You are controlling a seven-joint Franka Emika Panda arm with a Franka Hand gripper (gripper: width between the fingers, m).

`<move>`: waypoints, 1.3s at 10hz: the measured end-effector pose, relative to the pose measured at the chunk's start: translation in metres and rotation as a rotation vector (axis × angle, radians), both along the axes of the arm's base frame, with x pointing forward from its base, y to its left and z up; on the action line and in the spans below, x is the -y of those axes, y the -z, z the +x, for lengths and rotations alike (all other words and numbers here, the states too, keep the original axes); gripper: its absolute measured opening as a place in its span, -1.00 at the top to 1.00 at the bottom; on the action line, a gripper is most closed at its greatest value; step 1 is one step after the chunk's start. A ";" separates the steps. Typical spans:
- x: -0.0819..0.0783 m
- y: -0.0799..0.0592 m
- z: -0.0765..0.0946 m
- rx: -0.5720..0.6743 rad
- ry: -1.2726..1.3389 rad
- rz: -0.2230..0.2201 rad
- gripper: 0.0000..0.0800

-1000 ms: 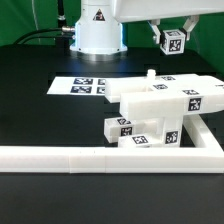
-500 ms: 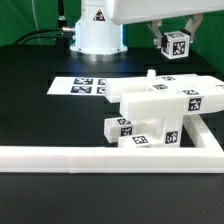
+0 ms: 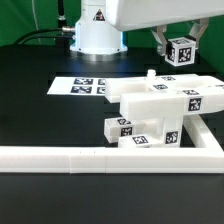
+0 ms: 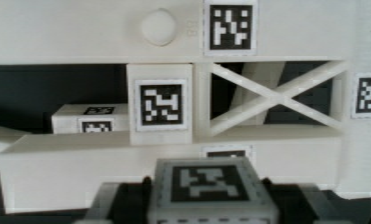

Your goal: Assemble chair

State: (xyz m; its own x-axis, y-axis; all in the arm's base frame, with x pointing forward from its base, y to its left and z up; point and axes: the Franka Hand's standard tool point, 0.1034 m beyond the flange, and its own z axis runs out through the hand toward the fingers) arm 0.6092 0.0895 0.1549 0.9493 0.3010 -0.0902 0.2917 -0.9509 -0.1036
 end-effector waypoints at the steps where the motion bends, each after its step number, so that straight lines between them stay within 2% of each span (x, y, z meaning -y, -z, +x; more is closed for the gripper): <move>1: 0.005 0.005 0.004 0.012 -0.056 0.003 0.29; 3: 0.006 0.005 0.020 0.059 -0.167 0.005 0.29; 4: 0.002 0.005 0.020 0.060 -0.170 0.006 0.29; 7: 0.004 0.007 0.020 0.061 -0.175 0.005 0.29; 11: 0.006 0.023 0.022 0.136 -0.228 -0.003 0.29; 13: 0.007 0.024 0.020 0.127 -0.227 -0.002 0.29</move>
Offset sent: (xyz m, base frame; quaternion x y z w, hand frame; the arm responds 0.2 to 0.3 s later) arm 0.0125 0.0199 0.0050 -0.0031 0.0107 -0.0500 0.9987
